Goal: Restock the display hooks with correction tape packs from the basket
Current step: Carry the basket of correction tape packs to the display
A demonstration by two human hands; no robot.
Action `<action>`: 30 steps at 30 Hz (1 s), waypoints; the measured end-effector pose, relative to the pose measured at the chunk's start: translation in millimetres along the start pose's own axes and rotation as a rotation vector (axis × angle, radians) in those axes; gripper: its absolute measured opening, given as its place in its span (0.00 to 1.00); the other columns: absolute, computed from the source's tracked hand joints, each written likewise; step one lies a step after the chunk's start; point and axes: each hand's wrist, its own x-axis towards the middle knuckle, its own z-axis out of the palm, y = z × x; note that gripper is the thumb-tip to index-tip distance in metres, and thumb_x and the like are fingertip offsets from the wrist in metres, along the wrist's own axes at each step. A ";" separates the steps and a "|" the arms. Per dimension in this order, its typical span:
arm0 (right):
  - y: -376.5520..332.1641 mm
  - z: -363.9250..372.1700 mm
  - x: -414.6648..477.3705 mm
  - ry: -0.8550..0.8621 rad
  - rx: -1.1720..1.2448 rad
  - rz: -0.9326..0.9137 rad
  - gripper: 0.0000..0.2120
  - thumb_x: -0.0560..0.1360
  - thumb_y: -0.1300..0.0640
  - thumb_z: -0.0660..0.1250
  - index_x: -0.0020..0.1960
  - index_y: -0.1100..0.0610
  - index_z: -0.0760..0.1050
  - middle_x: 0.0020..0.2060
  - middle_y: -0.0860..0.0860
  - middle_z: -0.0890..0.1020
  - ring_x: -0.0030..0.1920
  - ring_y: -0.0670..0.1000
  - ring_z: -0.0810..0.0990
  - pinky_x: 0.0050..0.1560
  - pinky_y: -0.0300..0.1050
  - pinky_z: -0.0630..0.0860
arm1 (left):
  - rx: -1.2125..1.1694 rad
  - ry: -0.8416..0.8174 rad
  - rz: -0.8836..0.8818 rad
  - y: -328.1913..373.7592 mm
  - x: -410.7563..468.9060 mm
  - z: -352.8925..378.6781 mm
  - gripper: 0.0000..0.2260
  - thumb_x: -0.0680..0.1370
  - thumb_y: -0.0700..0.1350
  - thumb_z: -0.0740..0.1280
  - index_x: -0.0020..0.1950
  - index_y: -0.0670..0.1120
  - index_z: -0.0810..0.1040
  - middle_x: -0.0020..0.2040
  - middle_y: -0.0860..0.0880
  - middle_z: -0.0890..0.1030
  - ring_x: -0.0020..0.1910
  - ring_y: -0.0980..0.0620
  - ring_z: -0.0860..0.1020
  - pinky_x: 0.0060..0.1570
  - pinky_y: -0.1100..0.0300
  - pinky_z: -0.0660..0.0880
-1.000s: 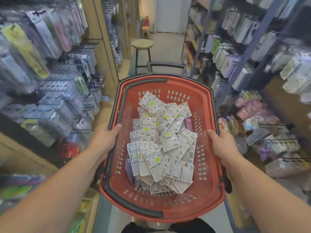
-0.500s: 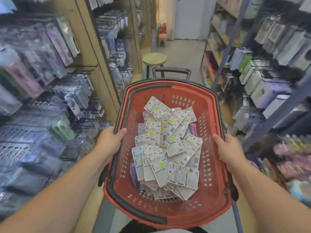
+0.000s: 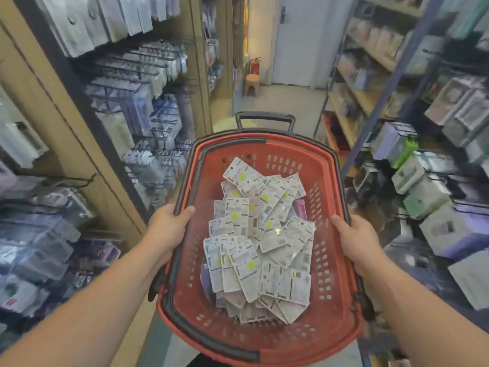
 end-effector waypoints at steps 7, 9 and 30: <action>-94.4 51.7 139.8 0.050 -0.013 -0.002 0.12 0.83 0.49 0.65 0.46 0.56 0.78 0.44 0.57 0.85 0.44 0.59 0.85 0.50 0.59 0.83 | -0.001 -0.057 0.013 98.7 166.7 16.2 0.25 0.83 0.59 0.68 0.66 0.37 0.77 0.54 0.41 0.84 0.48 0.41 0.82 0.44 0.51 0.78; -108.7 64.5 183.8 0.067 -0.012 0.007 0.17 0.81 0.45 0.66 0.48 0.59 0.78 0.44 0.59 0.85 0.44 0.62 0.85 0.50 0.64 0.82 | -0.002 -0.045 0.011 125.7 208.2 25.3 0.25 0.83 0.59 0.68 0.68 0.39 0.77 0.59 0.42 0.83 0.57 0.38 0.81 0.53 0.49 0.78; -324.0 164.4 617.9 -0.126 0.014 -0.078 0.22 0.81 0.40 0.65 0.49 0.61 0.78 0.45 0.58 0.85 0.45 0.61 0.85 0.51 0.62 0.83 | 0.074 0.137 0.046 351.7 567.1 117.4 0.18 0.85 0.49 0.67 0.37 0.47 0.71 0.34 0.49 0.74 0.32 0.52 0.72 0.20 0.68 0.63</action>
